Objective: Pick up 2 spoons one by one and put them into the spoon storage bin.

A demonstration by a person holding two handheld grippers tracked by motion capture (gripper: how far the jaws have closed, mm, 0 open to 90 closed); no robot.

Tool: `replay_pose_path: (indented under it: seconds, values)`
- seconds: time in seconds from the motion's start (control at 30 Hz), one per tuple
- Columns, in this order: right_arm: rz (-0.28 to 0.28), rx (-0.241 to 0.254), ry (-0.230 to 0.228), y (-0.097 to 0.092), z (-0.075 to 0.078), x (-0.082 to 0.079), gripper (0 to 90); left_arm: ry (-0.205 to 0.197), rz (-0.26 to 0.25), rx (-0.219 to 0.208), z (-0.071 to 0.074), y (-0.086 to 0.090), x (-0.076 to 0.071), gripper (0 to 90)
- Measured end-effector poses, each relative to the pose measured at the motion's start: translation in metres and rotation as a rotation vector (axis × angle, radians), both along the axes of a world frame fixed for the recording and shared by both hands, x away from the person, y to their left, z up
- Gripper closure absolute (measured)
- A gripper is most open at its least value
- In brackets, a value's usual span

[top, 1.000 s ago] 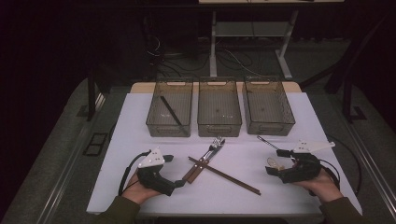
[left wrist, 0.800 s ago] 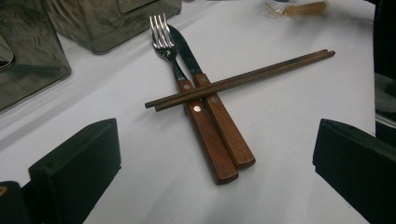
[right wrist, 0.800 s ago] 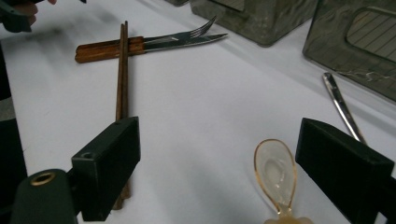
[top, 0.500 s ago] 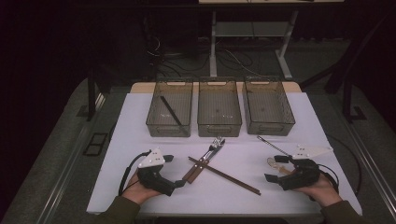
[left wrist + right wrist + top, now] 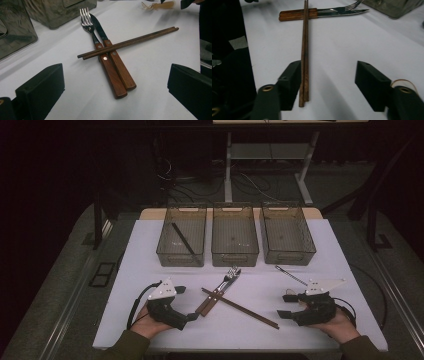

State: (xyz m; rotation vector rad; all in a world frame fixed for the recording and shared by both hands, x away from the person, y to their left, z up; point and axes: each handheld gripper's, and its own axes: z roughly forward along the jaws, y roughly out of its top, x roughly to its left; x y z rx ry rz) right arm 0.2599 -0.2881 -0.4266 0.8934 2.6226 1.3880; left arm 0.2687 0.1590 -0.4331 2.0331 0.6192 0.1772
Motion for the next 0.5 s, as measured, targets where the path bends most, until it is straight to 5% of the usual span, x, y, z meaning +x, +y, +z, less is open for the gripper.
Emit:
replay_pose_path:
  seconds: [0.5]
  values:
    - [0.07,-0.044,0.03,0.023,-0.006,-0.002,65.7,-0.001,0.001,0.0,0.0,0.0,-0.001,0.0]
